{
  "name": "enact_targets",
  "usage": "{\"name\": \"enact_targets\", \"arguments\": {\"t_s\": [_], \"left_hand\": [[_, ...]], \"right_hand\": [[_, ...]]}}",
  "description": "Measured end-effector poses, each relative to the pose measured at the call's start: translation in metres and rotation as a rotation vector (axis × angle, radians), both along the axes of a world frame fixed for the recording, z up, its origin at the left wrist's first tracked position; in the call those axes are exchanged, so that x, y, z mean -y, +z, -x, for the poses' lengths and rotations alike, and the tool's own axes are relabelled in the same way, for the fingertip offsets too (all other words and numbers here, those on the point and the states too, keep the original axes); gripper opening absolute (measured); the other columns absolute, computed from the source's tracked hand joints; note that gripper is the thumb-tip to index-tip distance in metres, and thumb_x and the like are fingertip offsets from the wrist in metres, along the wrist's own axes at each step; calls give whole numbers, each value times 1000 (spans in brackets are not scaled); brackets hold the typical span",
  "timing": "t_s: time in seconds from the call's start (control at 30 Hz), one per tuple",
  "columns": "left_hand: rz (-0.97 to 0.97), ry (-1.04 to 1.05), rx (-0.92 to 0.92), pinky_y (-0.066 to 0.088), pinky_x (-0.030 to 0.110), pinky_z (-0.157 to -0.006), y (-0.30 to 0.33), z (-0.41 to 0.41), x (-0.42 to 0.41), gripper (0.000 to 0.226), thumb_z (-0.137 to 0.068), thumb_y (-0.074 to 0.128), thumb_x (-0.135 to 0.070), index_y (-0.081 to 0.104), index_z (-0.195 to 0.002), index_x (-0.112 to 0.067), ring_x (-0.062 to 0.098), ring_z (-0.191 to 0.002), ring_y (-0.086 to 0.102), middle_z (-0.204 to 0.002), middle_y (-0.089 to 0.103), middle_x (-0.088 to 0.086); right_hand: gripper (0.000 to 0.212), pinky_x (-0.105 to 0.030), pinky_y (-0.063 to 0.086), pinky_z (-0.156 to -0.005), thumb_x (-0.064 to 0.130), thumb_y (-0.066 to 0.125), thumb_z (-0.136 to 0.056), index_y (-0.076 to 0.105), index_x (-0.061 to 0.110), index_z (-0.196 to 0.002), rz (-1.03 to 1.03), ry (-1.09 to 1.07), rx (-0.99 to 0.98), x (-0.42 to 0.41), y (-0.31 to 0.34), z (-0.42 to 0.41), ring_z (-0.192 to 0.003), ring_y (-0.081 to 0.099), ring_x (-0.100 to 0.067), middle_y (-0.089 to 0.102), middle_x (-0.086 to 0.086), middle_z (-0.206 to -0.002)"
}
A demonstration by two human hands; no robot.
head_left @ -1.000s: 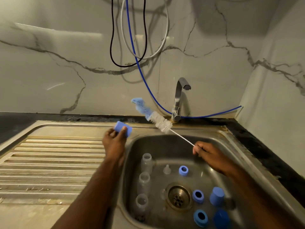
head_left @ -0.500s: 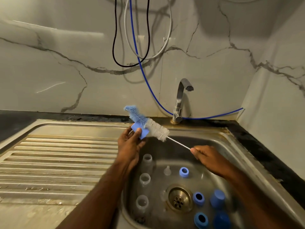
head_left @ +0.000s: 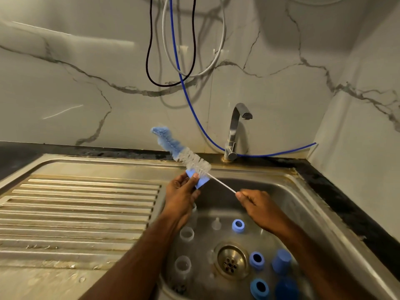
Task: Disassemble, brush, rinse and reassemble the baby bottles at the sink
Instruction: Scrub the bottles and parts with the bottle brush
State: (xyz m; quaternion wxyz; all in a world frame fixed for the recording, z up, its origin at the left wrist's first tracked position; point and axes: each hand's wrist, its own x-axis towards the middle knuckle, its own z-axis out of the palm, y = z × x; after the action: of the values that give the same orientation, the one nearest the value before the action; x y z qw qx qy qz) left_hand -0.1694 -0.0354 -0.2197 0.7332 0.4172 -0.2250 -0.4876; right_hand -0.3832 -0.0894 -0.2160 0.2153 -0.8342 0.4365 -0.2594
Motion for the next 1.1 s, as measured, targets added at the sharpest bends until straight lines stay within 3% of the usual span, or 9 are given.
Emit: {"name": "enact_targets", "arguments": {"t_s": [0.23, 0.33, 0.43, 0.53, 0.63, 0.73, 0.87, 1.0, 1.1], "left_hand": [[64, 94, -72, 59, 40, -89, 3, -26, 1, 37, -90, 69, -8, 62, -126, -4, 24, -103, 73, -115, 73, 14], [68, -20, 298, 58, 41, -92, -1, -11, -3, 37, -88, 72, -9, 64, -124, -12, 20, -104, 73, -113, 74, 7], [87, 75, 637, 57, 27, -91, -2, -9, -1, 43, -85, 77, -10, 64, -123, -24, 6, -104, 69, -113, 72, -7], [40, 206, 826, 54, 20, -90, -3, -25, -2, 48, -82, 81, -15, 64, -125, -27, -1, -105, 64, -118, 69, -13], [33, 187, 986, 47, 3, -86, -4, -17, -4, 51, -82, 81, -15, 63, -129, -23, -8, -102, 58, -120, 62, -16], [18, 239, 994, 45, 3, -79, -3, -9, -3, 50, -81, 83, -16, 64, -127, -18, -5, -96, 60, -115, 64, -12], [12, 328, 985, 52, 21, -90, -3, -25, -2, 43, -79, 84, -21, 67, -119, -19, 3, -99, 65, -110, 70, -7], [58, 251, 1060, 49, 9, -89, -2, -8, -4, 48, -79, 84, -20, 67, -124, -19, -3, -100, 63, -115, 69, -10], [58, 294, 1004, 49, 11, -88, -2, -5, -1, 47, -78, 85, -21, 68, -121, -20, -1, -99, 64, -112, 69, -11]], "right_hand": [[40, -29, 43, -65, 29, 48, -105, 53, 23, -65, -56, -29, -26, 10, 6, 24, -58, 48, -6, 52, 4, -61], [38, -26, 42, -62, 30, 47, -105, 54, 24, -68, -17, -22, 1, 4, 2, 10, -56, 48, -4, 54, 1, -63], [39, -37, 47, -64, 32, 48, -105, 59, 17, -70, 0, -22, 30, 12, 4, 16, -59, 51, -9, 58, -5, -65], [41, -44, 48, -67, 32, 49, -104, 57, 16, -67, -14, -42, 14, 21, 4, 34, -58, 49, -7, 54, -2, -62], [41, -37, 45, -64, 32, 49, -104, 53, 20, -64, -11, -21, 2, 14, 0, 23, -56, 47, -5, 51, 4, -59], [41, -30, 43, -62, 31, 48, -104, 54, 21, -65, -22, 14, 4, 9, 2, 11, -57, 46, -4, 51, 3, -61], [41, -36, 46, -65, 32, 49, -104, 58, 16, -68, -25, -44, -6, 18, 5, 27, -58, 50, -8, 55, 1, -62], [39, -35, 49, -68, 35, 47, -104, 60, 19, -71, -18, -42, -46, 14, -5, 17, -63, 57, -14, 60, -3, -66], [39, -36, 49, -68, 35, 48, -104, 62, 17, -72, -4, -73, -3, 20, -4, 19, -63, 58, -11, 61, 0, -66]]}}
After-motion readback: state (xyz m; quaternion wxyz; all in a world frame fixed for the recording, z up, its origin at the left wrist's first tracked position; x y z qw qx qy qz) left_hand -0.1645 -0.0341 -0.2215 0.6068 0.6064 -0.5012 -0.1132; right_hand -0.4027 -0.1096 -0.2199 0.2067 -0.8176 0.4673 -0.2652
